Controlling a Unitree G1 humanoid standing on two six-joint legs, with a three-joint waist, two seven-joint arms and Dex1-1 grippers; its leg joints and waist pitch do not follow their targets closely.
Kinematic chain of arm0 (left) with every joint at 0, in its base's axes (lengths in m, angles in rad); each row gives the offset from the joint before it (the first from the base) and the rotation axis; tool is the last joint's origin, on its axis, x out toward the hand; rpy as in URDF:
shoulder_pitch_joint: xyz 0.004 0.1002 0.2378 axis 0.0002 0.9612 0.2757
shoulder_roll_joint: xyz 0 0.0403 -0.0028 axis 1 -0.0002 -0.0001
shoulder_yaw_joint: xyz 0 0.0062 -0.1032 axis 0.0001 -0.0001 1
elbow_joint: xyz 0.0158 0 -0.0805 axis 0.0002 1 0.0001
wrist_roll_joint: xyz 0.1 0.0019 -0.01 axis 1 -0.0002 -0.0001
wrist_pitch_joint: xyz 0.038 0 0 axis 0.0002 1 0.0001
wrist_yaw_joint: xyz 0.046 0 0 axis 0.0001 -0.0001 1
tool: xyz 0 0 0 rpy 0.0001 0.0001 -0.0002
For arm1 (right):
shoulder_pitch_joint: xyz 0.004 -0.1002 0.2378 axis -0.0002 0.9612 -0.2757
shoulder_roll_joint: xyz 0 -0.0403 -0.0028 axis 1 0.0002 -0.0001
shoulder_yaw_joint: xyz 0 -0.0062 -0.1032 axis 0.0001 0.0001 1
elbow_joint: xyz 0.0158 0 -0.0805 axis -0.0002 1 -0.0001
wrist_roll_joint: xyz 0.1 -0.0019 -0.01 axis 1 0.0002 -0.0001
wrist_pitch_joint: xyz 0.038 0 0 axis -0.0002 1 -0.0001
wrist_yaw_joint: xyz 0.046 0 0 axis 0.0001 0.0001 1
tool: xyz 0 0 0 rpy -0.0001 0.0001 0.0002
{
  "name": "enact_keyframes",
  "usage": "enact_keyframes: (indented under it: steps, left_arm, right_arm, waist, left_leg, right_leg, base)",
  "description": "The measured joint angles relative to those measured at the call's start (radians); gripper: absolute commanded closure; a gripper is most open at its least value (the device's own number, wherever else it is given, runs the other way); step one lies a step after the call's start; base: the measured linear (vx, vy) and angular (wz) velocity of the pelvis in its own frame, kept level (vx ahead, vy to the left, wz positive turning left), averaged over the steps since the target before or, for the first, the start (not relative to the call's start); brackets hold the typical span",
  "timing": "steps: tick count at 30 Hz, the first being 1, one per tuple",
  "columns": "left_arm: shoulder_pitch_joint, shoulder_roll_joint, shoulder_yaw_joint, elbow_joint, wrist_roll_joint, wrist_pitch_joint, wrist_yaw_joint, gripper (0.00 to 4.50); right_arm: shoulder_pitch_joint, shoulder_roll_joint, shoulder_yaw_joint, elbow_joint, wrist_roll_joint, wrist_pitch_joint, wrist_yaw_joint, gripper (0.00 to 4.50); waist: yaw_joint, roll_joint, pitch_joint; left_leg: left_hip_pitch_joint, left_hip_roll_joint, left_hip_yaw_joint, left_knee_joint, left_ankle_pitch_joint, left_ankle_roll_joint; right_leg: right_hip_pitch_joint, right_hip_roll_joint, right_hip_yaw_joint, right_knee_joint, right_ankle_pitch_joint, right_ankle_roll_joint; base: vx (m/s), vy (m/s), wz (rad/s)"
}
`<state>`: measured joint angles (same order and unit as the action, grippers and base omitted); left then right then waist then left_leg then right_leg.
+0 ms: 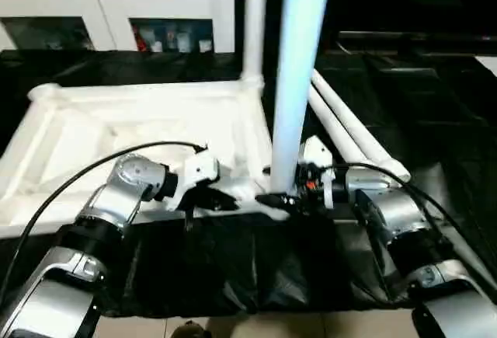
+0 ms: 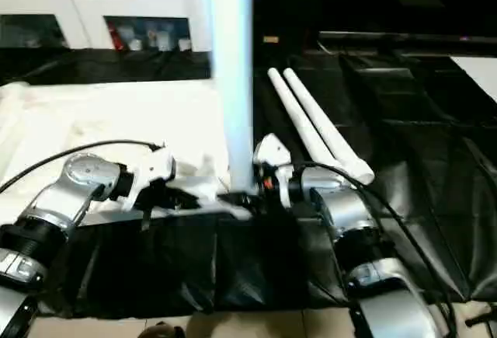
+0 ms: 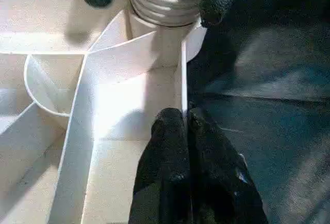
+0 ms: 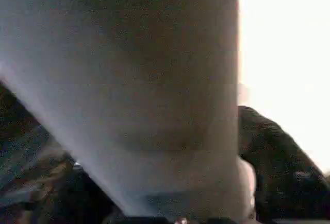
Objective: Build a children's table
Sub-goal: Insert table leg to table base
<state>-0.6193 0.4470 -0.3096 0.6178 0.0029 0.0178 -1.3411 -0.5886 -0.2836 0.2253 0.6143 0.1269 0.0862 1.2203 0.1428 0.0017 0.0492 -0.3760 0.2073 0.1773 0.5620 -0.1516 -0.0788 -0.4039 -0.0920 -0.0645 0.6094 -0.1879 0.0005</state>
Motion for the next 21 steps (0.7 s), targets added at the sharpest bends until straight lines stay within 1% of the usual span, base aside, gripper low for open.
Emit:
enact_keyframes:
  steps: [1, 6, 9, 12, 15, 16, 19, 21]
  left_arm:
    - [-0.001, 0.001, 0.0, 0.006, 0.0, -0.006, -0.006, 4.5]
    - [-0.004, 0.002, -0.001, 0.018, 0.0, -0.02, -0.008, 4.5]
    - [-0.01, 0.0, -0.001, 0.029, 0.0, -0.024, -0.009, 4.5]
    - [-0.012, -0.002, 0.0, 0.037, 0.0, -0.031, -0.007, 4.5]
    - [-0.012, -0.003, 0.002, 0.044, 0.0, -0.036, 0.001, 4.5]
    - [-0.012, -0.005, 0.003, 0.045, 0.0, -0.035, 0.006, 4.5]
    - [-0.011, -0.009, 0.01, 0.046, 0.0, -0.033, 0.025, 4.5]
    - [-0.011, -0.013, 0.013, 0.046, 0.0, -0.033, 0.038, 4.5]
  right_arm:
    - [-0.001, -0.002, 0.004, -0.006, -0.004, -0.002, 0.006, 1.7]
    - [-0.002, 0.0, 0.009, -0.007, -0.006, -0.001, 0.01, 1.8]
    - [0.007, 0.006, -0.002, -0.013, -0.001, 0.0, 0.001, 1.8]
    - [0.038, 0.019, -0.033, -0.016, 0.021, -0.001, -0.027, 1.81]
    - [0.06, 0.037, -0.062, -0.015, 0.039, -0.005, -0.063, 1.81]
    - [0.076, 0.049, -0.08, -0.015, 0.049, -0.013, -0.089, 1.81]
    - [0.108, 0.086, -0.13, -0.013, 0.082, -0.024, -0.154, 1.81]
    - [0.116, 0.096, -0.145, -0.012, 0.096, -0.028, -0.178, 1.81]
  waist:
    - [0.0, 0.0, 0.0]
    - [0.0, 0.0, 0.0]
    - [0.001, 0.0, 0.0]
    - [0.002, 0.0, 0.0]
    - [0.001, 0.002, 0.0]
    - [0.001, 0.002, 0.0]
    - [-0.001, 0.01, 0.004]
    - [-0.001, 0.012, 0.006]
  left_leg:
    - [0.0, 0.0, 0.0, 0.0, 0.0, 0.0]
    - [0.001, 0.0, 0.0, 0.001, 0.0, 0.0]
    - [0.001, 0.0, 0.0, 0.0, 0.0, 0.0]
    - [0.002, 0.0, 0.0, 0.001, 0.0, 0.0]
    - [0.003, 0.0, 0.0, 0.001, 0.0, 0.0]
    - [0.003, 0.0, -0.001, 0.001, 0.0, 0.0]
    - [0.003, 0.0, -0.001, 0.001, 0.0, 0.0]
    - [0.003, 0.0, -0.001, 0.001, 0.0, 0.0]
  right_leg:
    - [0.0, 0.0, 0.0, 0.0, 0.0, 0.0]
    - [0.001, 0.0, 0.0, 0.001, 0.0, 0.0]
    - [0.001, 0.0, 0.0, 0.001, 0.0, 0.0]
    - [0.001, 0.0, 0.0, 0.002, 0.0, 0.0]
    - [0.001, 0.0, 0.0, 0.002, 0.001, -0.001]
    - [0.002, 0.0, 0.0, 0.002, 0.001, -0.001]
    - [0.002, 0.0, 0.0, 0.002, 0.003, -0.003]
    - [0.001, 0.0, 0.0, 0.002, 0.003, -0.003]
  base:
    - [0.0, 0.0, 0.0]
    - [0.0, 0.0, 0.0]
    - [0.0, 0.0, 0.0]
    - [0.0, 0.0, 0.0]
    - [0.0, 0.0, 0.0]
    - [0.0, 0.0, 0.0]
    - [0.0, 0.0, 0.0]
    - [0.0, 0.0, 0.0]
